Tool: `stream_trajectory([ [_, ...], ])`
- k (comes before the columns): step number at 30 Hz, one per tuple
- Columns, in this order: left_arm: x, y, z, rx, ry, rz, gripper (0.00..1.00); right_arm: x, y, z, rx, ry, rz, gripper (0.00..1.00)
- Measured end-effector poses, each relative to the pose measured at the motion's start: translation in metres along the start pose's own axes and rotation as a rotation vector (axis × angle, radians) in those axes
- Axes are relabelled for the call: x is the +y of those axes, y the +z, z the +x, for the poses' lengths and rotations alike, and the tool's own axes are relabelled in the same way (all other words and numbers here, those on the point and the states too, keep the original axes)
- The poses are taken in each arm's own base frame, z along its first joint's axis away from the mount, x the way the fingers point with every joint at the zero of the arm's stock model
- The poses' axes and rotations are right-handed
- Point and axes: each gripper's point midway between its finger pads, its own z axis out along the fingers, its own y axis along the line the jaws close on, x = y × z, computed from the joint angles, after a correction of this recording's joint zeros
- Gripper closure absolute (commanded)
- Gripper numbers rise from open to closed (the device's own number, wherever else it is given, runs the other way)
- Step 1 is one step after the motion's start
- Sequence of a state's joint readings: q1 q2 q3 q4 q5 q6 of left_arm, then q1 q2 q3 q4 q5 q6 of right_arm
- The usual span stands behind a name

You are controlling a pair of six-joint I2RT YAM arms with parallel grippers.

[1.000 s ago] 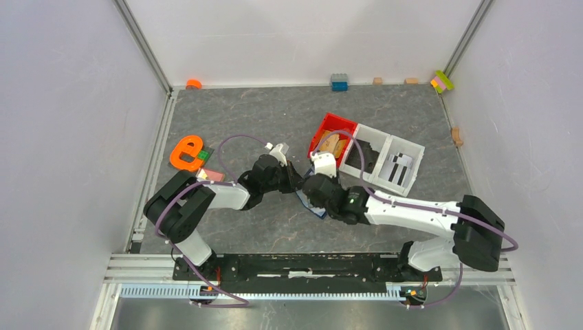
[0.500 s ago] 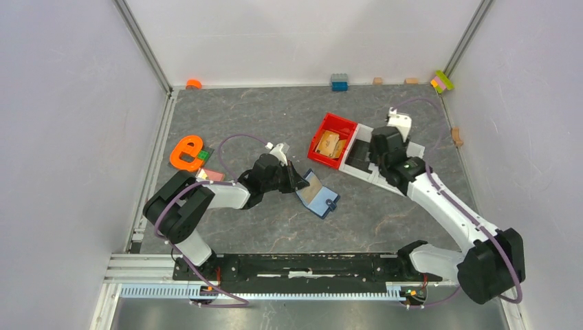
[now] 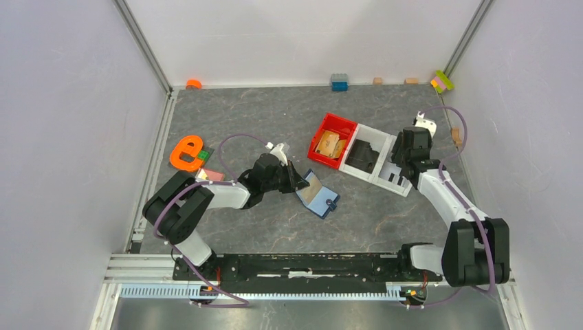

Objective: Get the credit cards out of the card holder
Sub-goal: Place the credit card in the storage box, then pick up the card holder from the center of the board.

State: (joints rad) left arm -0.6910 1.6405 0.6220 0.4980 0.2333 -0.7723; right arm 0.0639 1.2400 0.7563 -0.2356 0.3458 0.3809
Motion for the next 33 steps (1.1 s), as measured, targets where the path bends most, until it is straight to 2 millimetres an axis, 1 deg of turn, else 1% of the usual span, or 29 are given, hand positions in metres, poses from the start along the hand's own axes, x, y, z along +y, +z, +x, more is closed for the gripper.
stream_trajectory([
  [1, 0.0, 0.0, 0.0, 0.0, 0.0, 0.0, 0.98, 0.001, 0.003, 0.004, 0.011, -0.006, -0.006, 0.4],
  [7, 0.0, 0.0, 0.0, 0.005, 0.0, 0.0, 0.98, 0.008, 0.018, 0.014, 0.042, -0.024, -0.023, 0.38],
  [9, -0.001, 0.0, 0.0, 0.009, 0.002, -0.003, 0.98, 0.008, 0.023, 0.02, 0.06, -0.029, -0.017, 0.36],
  [11, -0.001, 0.0, 0.0, 0.012, 0.005, -0.004, 0.98, 0.008, 0.026, 0.024, 0.075, -0.034, -0.012, 0.32],
  [13, -0.001, 0.0, 0.0, 0.015, 0.008, -0.005, 0.98, 0.008, 0.027, 0.026, 0.079, -0.033, -0.011, 0.24],
  [15, -0.001, 0.0, 0.0, 0.018, 0.01, -0.005, 0.98, 0.008, 0.027, 0.024, 0.074, -0.028, -0.012, 0.2],
  [21, -0.002, 0.0, 0.001, 0.025, 0.018, -0.002, 0.97, 0.008, 0.026, 0.022, 0.067, -0.019, -0.015, 0.17],
  [23, -0.003, 0.0, 0.001, 0.031, 0.018, 0.002, 0.97, 0.01, 0.022, 0.017, 0.051, -0.009, -0.031, 0.16],
  [25, -0.004, 0.0, 0.002, 0.037, 0.021, 0.007, 0.96, 0.013, 0.012, 0.011, 0.014, 0.014, -0.07, 0.15],
  [27, -0.005, 0.0, 0.002, 0.041, 0.021, 0.008, 0.96, 0.02, -0.002, 0.005, -0.038, 0.039, -0.136, 0.16],
  [29, -0.005, 0.0, 0.003, 0.044, 0.021, 0.011, 0.94, 0.032, -0.017, 0.001, -0.081, 0.047, -0.214, 0.17],
  [31, -0.005, -0.001, 0.003, 0.048, 0.02, 0.013, 0.91, 0.055, -0.034, -0.003, -0.126, 0.034, -0.31, 0.17],
  [33, -0.006, -0.001, 0.004, 0.056, 0.018, 0.019, 0.87, 0.086, -0.051, -0.003, -0.153, -0.001, -0.412, 0.16],
])
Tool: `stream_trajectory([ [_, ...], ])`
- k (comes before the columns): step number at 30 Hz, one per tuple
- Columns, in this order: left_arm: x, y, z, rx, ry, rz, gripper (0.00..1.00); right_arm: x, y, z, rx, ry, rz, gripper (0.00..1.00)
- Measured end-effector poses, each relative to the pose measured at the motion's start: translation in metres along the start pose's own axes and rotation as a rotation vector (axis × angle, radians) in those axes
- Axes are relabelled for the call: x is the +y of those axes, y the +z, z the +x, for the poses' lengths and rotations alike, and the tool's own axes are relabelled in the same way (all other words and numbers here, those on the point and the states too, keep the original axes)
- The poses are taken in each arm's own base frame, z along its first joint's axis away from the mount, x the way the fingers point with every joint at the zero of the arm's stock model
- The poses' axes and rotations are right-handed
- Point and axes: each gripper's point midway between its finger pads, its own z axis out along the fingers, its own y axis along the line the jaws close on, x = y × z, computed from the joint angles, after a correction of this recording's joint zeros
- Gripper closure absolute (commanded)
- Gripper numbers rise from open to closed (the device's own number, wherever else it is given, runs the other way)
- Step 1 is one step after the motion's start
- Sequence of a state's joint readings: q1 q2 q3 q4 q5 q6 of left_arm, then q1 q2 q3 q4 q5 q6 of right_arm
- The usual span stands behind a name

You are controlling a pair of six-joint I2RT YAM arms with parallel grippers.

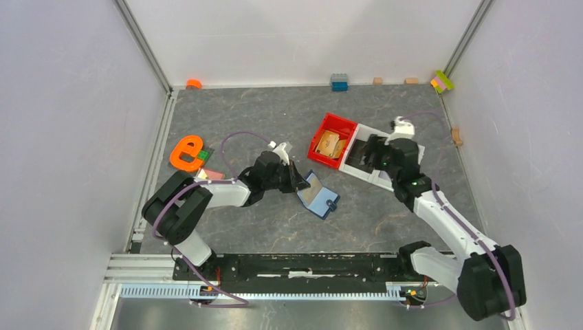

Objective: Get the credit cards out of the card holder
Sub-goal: Pick up the card holder from the center of the board.

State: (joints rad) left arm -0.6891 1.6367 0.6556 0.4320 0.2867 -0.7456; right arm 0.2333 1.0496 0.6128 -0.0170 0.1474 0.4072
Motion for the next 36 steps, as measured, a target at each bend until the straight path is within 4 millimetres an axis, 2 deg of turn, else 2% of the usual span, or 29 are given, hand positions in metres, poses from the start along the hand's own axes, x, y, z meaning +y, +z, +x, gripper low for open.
stream_trajectory([
  [4, -0.001, -0.003, 0.002, 0.011, -0.003, -0.002, 0.79, 0.074, -0.011, 0.018, 0.015, -0.067, -0.228, 0.15],
  [5, -0.001, -0.004, 0.002, 0.014, -0.004, -0.005, 0.77, 0.088, -0.014, 0.028, 0.028, -0.08, -0.284, 0.15],
  [6, -0.001, -0.005, 0.003, 0.018, -0.005, -0.008, 0.76, 0.095, -0.015, 0.036, 0.041, -0.086, -0.313, 0.15],
  [9, -0.001, -0.009, 0.004, 0.025, -0.007, -0.014, 0.73, 0.1, -0.014, 0.066, 0.112, -0.093, -0.362, 0.16],
  [12, 0.0, -0.012, 0.006, 0.038, -0.01, -0.026, 0.72, 0.099, -0.015, 0.085, 0.163, -0.1, -0.383, 0.16],
  [20, -0.001, -0.016, 0.008, 0.059, -0.01, -0.039, 0.71, 0.119, -0.024, 0.091, 0.19, -0.104, -0.492, 0.26],
  [27, -0.006, -0.02, 0.004, 0.055, -0.003, -0.035, 0.72, 0.133, -0.023, 0.116, 0.295, -0.144, -0.538, 0.31],
  [36, -0.005, -0.021, 0.006, 0.069, 0.003, -0.043, 0.86, 0.149, -0.023, 0.118, 0.326, -0.199, -0.573, 0.42],
])
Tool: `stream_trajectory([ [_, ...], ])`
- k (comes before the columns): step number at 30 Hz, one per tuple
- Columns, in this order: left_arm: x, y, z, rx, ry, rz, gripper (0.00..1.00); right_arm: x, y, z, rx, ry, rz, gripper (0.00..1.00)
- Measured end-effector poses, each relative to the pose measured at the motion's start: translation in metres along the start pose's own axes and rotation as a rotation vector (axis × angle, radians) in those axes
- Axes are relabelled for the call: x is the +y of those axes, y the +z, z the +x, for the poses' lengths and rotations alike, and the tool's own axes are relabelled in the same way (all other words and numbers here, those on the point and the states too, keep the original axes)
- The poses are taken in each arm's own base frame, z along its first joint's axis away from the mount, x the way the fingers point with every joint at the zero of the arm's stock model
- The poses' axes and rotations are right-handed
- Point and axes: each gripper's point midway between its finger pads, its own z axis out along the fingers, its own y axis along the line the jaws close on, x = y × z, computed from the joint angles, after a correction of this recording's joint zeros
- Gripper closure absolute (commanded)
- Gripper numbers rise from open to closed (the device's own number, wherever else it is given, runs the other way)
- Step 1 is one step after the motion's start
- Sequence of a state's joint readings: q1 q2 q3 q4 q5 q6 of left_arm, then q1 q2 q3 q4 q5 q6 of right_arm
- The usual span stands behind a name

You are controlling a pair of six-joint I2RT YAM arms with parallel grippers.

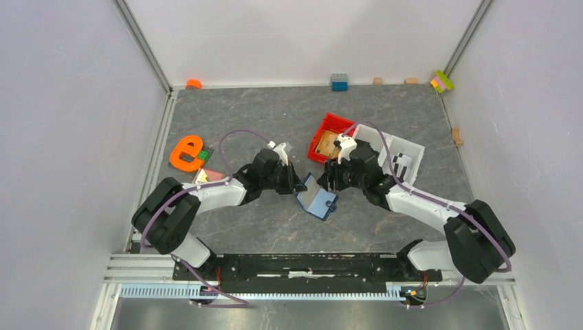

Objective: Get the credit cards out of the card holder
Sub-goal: Pick up the card holder from the center of the board.

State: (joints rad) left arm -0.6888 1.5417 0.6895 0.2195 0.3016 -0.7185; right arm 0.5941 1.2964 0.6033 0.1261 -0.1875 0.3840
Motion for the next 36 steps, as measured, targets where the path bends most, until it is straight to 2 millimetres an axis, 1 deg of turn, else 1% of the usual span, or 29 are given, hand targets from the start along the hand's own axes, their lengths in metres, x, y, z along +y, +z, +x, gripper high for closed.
stream_trajectory([
  [1, 0.0, 0.0, 0.001, 0.004, 0.001, 0.002, 0.88, 0.0, 0.003, 0.002, 0.016, -0.004, 0.002, 0.45],
  [3, -0.001, -0.001, 0.002, 0.012, 0.002, 0.009, 0.92, 0.0, 0.005, 0.005, 0.035, -0.009, 0.001, 0.53],
  [5, -0.002, -0.001, 0.002, 0.015, 0.003, 0.013, 0.96, -0.001, 0.01, 0.011, 0.067, -0.014, 0.004, 0.57],
  [9, -0.001, -0.001, 0.002, 0.013, 0.003, 0.008, 0.98, -0.002, 0.015, 0.019, 0.11, -0.02, 0.008, 0.66],
  [11, 0.001, -0.001, 0.0, 0.009, 0.0, 0.002, 0.98, -0.002, 0.015, 0.022, 0.118, -0.023, 0.008, 0.76],
  [12, 0.001, -0.002, -0.001, 0.004, -0.002, -0.001, 0.98, -0.002, 0.015, 0.022, 0.121, -0.025, 0.008, 0.86],
  [13, 0.002, -0.004, -0.003, -0.003, -0.002, -0.005, 0.98, -0.002, 0.015, 0.023, 0.124, -0.03, 0.008, 0.93],
  [14, 0.002, -0.005, -0.006, -0.013, -0.002, -0.011, 0.98, -0.002, 0.016, 0.024, 0.128, -0.029, 0.008, 0.98],
  [15, 0.001, -0.007, -0.008, -0.024, -0.001, -0.013, 0.98, -0.002, 0.017, 0.024, 0.132, -0.032, 0.008, 1.0],
  [18, -0.001, -0.016, -0.017, -0.07, 0.005, -0.02, 0.98, -0.001, 0.024, 0.03, 0.156, -0.032, 0.008, 1.0],
  [21, -0.003, -0.025, -0.026, -0.115, 0.013, -0.03, 0.98, -0.002, 0.031, 0.041, 0.192, -0.024, 0.005, 1.0],
  [24, -0.004, -0.028, -0.029, -0.134, 0.017, -0.037, 0.98, -0.002, 0.037, 0.05, 0.217, -0.011, -0.01, 1.0],
  [31, 0.006, -0.023, -0.023, -0.111, 0.007, -0.069, 0.98, 0.001, 0.047, 0.055, 0.23, 0.004, -0.04, 1.0],
  [36, 0.01, -0.018, -0.013, -0.068, 0.0, -0.067, 0.97, 0.005, 0.049, 0.055, 0.232, 0.009, -0.063, 1.0],
])
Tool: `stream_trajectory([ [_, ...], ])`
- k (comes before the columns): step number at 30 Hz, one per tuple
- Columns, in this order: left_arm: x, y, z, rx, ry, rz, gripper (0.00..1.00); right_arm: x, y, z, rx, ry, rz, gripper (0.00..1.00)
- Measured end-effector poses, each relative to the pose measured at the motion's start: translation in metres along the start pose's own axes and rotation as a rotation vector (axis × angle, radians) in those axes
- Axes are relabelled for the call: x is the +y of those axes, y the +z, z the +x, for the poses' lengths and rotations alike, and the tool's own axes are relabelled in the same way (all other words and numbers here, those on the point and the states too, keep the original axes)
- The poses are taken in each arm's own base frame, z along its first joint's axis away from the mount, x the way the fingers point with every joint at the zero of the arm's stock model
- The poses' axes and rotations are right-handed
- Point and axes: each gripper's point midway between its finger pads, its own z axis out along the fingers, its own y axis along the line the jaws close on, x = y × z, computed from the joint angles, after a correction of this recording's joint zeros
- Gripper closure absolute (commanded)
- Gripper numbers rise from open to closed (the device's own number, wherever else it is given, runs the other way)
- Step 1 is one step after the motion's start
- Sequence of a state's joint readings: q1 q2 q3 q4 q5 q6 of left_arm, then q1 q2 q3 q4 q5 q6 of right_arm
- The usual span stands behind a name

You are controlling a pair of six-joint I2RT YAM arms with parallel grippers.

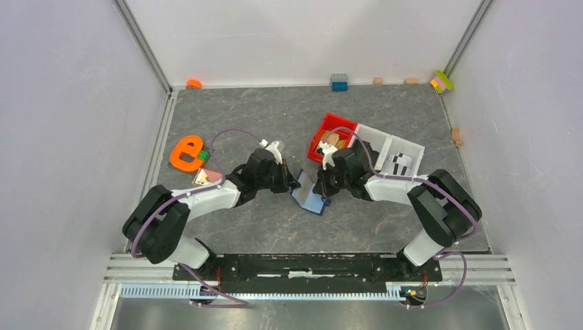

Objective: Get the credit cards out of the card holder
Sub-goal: Pick up the card holder from the center of the board.

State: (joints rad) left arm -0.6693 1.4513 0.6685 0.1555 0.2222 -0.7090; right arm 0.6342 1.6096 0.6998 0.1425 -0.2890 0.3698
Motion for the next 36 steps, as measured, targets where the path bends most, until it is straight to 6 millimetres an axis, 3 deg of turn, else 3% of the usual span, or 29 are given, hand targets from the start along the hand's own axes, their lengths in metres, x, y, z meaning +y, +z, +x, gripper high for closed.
stream_trajectory([
  [7, -0.005, 0.004, 0.011, 0.054, -0.002, 0.046, 0.97, 0.005, 0.002, 0.0, 0.001, -0.002, -0.031, 1.0],
  [24, -0.015, 0.007, 0.014, 0.079, 0.004, 0.112, 0.94, 0.005, 0.004, 0.006, 0.022, 0.007, -0.038, 1.0],
  [36, -0.022, 0.011, 0.018, 0.101, 0.009, 0.167, 0.96, 0.004, 0.004, 0.008, 0.03, 0.009, -0.036, 1.0],
])
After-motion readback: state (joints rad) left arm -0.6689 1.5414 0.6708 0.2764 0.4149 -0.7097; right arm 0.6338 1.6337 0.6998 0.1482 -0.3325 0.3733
